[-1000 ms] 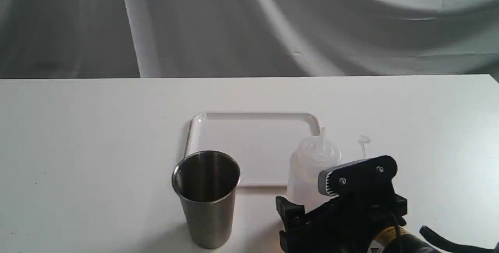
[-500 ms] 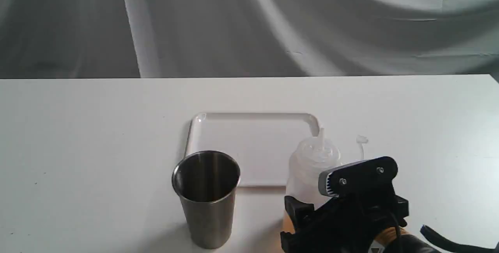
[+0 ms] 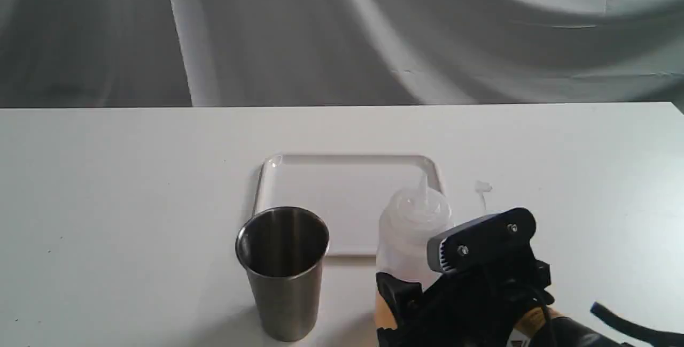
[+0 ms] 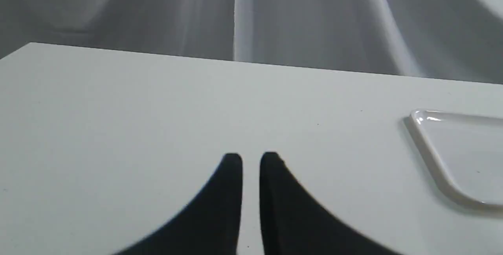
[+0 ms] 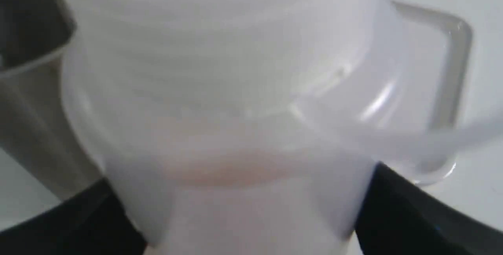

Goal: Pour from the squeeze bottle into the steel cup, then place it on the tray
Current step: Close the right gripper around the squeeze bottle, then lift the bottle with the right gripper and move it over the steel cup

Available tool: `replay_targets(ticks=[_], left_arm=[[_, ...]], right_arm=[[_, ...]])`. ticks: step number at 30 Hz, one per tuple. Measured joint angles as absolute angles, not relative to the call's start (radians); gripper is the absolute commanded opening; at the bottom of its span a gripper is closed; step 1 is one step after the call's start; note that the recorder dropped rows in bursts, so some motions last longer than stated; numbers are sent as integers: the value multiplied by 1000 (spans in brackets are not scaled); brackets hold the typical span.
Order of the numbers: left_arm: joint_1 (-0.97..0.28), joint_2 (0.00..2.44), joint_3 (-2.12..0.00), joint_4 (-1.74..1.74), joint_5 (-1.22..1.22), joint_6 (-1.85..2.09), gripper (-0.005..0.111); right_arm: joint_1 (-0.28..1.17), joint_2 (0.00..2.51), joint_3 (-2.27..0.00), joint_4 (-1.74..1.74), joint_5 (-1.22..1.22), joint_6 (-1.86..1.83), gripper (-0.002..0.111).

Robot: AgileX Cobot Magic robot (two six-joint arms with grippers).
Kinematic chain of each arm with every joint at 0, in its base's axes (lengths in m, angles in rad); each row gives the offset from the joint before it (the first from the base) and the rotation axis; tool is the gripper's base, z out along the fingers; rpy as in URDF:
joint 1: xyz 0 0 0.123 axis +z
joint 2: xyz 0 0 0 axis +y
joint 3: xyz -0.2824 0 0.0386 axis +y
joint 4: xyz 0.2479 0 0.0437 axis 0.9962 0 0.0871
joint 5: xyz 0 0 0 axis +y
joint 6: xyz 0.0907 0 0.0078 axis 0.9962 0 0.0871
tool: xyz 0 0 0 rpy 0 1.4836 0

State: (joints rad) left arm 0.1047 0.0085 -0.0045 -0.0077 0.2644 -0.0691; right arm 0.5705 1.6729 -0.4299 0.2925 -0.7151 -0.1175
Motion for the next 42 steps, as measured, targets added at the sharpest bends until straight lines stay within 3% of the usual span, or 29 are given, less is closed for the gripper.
replay_targets(ticks=[9, 16, 26, 42], left_arm=[[105, 9, -4, -8, 264, -69, 8], [105, 9, -4, -8, 264, -69, 8], [105, 9, -4, -8, 264, -69, 8], [105, 9, -4, -8, 264, -69, 8]], right_arm=[[571, 1412, -445, 485, -427, -565, 0], [571, 1382, -627, 815, -197, -1031, 0], [571, 1378, -769, 1439, -296, -1984, 0], [590, 1475, -771, 1528, -512, -2133, 0]])
